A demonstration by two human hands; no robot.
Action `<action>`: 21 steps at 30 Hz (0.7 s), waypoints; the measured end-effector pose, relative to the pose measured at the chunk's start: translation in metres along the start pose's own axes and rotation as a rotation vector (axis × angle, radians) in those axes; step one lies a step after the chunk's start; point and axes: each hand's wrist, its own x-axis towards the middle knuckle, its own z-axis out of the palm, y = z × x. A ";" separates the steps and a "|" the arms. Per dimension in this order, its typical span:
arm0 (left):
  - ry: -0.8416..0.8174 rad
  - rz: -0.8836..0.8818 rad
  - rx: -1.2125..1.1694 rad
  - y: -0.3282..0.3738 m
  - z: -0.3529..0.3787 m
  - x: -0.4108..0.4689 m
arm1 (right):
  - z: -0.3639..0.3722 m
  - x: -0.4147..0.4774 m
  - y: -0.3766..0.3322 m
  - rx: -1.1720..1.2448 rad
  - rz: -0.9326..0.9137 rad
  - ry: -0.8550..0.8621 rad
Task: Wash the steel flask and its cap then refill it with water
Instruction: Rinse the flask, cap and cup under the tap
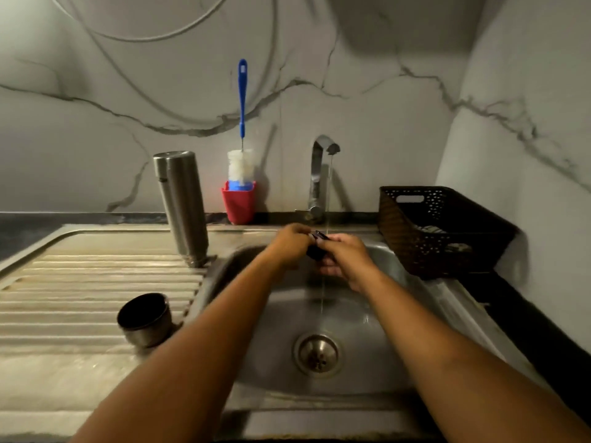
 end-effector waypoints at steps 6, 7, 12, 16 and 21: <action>0.161 0.015 -0.434 -0.024 0.044 0.022 | -0.002 0.021 0.000 0.321 0.112 0.019; 0.169 0.013 -0.454 -0.028 0.047 0.024 | -0.001 0.024 0.001 0.334 0.113 0.014; 0.094 -0.020 -0.463 -0.028 0.047 0.032 | -0.013 0.030 0.005 -0.013 0.037 0.032; 0.040 -0.022 -0.442 -0.028 0.051 0.035 | -0.020 0.035 0.010 -0.162 -0.053 0.017; 0.084 -0.007 -0.402 -0.030 0.059 0.039 | -0.022 0.040 0.009 -0.220 -0.160 0.017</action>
